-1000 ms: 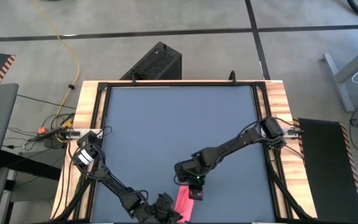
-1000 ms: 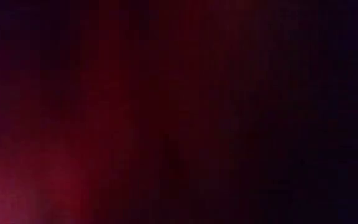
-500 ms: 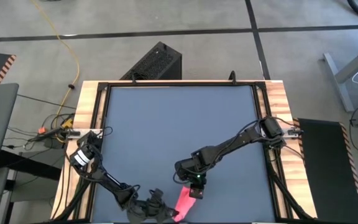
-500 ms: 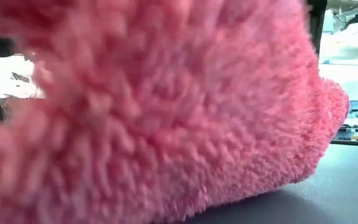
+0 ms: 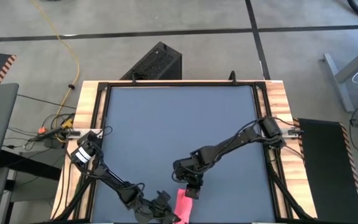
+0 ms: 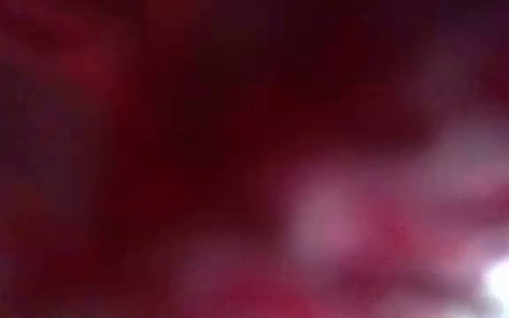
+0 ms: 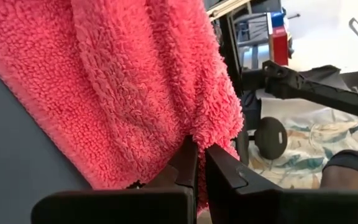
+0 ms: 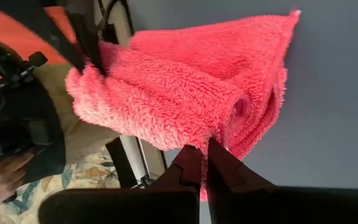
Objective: Roll towel
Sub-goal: Roll the pink towel
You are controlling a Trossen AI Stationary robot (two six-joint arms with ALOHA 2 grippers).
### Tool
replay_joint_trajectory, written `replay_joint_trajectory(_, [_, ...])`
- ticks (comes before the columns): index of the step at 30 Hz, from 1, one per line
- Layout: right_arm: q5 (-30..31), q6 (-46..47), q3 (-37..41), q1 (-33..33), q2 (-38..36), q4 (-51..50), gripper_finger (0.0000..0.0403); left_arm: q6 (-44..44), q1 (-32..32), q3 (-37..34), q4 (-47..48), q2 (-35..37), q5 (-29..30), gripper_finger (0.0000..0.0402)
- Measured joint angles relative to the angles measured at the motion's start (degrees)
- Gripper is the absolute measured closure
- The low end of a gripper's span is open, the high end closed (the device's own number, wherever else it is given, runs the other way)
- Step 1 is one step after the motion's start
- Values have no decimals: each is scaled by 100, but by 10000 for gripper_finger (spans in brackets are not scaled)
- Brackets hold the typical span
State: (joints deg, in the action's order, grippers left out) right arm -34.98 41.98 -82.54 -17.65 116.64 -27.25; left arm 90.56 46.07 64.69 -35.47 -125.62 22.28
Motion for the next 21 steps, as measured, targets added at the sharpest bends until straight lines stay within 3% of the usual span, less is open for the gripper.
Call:
replay_joint_trajectory(12, [130,275,1,-221,269,854,378,171,-339,11,318,24,-815,401])
replay_joint_trajectory(21, [212,264,4,-189,255,806,378,153,-455,31,714,50,-905,401])
